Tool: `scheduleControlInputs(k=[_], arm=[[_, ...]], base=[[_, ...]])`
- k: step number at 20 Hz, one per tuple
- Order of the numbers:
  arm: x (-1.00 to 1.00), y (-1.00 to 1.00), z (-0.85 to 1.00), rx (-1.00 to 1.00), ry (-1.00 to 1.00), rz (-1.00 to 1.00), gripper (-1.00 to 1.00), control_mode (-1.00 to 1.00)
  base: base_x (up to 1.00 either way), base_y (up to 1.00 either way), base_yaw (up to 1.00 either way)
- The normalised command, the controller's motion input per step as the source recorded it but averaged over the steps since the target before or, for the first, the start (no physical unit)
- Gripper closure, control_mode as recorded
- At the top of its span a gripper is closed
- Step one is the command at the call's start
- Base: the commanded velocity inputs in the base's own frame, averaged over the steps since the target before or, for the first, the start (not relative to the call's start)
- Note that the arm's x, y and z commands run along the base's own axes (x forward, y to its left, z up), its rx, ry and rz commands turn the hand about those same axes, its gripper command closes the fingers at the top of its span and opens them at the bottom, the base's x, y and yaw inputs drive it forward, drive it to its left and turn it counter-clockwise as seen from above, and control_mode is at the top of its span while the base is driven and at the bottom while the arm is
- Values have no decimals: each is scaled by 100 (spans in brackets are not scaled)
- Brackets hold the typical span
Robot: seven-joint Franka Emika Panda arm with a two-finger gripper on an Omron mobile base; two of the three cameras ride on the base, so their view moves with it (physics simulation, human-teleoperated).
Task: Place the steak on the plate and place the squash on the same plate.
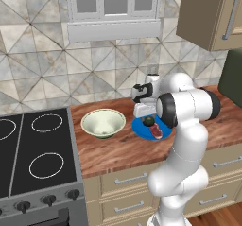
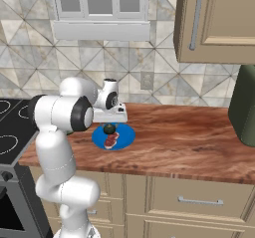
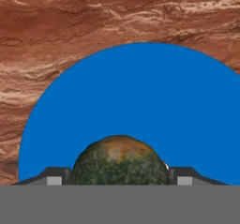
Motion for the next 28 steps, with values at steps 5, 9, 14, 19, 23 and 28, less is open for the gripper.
scheduleControlInputs(k=[5, 9, 14, 19, 23, 28], arm=[[0, 0, 0, 0, 0, 0, -100, -100], [0, -2, 20, 0, 0, 0, -100, -100], [0, 0, 64, 0, 0, 0, -100, -100], [-3, -4, 81, 0, 0, 0, -100, -100], [-76, 0, 58, 2, 0, 2, -100, -100], [-100, 0, 38, 4, 0, 4, -100, -100]], base=[[0, 0, 0], [0, 0, 0], [0, 0, 0], [0, 0, 0], [0, 0, 0], [0, 0, 0]])
